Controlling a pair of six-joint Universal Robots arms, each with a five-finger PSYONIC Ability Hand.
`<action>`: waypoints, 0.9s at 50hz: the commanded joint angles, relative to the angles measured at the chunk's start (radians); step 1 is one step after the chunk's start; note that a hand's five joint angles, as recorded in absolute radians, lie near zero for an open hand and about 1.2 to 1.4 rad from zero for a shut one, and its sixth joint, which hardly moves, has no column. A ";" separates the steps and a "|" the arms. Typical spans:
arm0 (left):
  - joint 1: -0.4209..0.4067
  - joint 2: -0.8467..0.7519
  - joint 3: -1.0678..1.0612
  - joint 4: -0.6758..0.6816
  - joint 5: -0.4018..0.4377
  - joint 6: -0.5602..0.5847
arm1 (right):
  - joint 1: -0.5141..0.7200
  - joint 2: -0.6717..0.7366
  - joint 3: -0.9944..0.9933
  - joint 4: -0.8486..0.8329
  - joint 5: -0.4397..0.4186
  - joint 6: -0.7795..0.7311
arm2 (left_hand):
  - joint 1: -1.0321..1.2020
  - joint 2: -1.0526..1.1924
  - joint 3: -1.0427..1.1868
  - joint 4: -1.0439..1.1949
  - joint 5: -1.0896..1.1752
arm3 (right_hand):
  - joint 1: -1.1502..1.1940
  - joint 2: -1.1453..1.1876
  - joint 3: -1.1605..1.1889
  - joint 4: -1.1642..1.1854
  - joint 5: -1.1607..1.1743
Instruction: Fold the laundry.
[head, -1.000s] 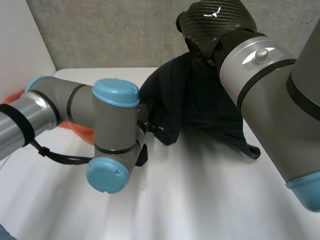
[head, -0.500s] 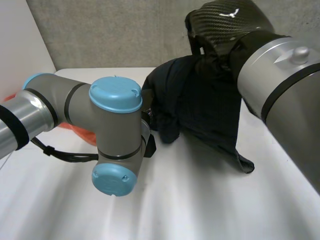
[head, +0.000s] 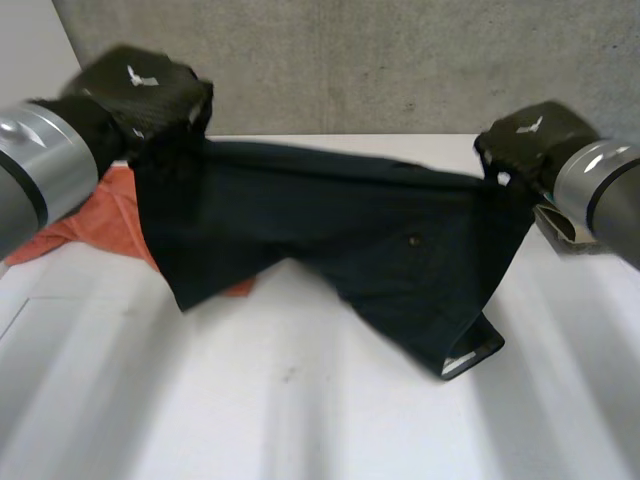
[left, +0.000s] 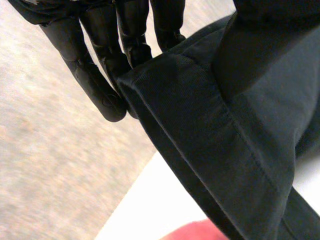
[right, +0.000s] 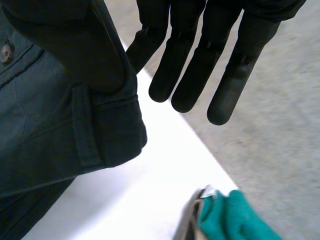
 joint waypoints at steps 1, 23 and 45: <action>-0.076 -0.293 0.146 -0.065 -0.079 0.056 | 0.010 0.131 -0.036 -0.001 0.000 -0.035 | 0.243 0.198 0.207 0.204 0.226 | 0.295 0.224 0.208 0.203 0.208; -0.078 -0.503 0.838 0.621 -0.094 -0.185 | 0.044 0.307 -0.498 -0.869 -0.026 0.039 | 0.243 0.198 0.207 0.204 0.226 | 0.295 0.224 0.208 0.203 0.208; -0.051 -0.249 -0.268 0.543 -0.091 -0.129 | -0.018 0.209 0.330 -0.685 -0.171 0.019 | 0.243 0.198 0.207 0.204 0.226 | 0.295 0.224 0.208 0.203 0.208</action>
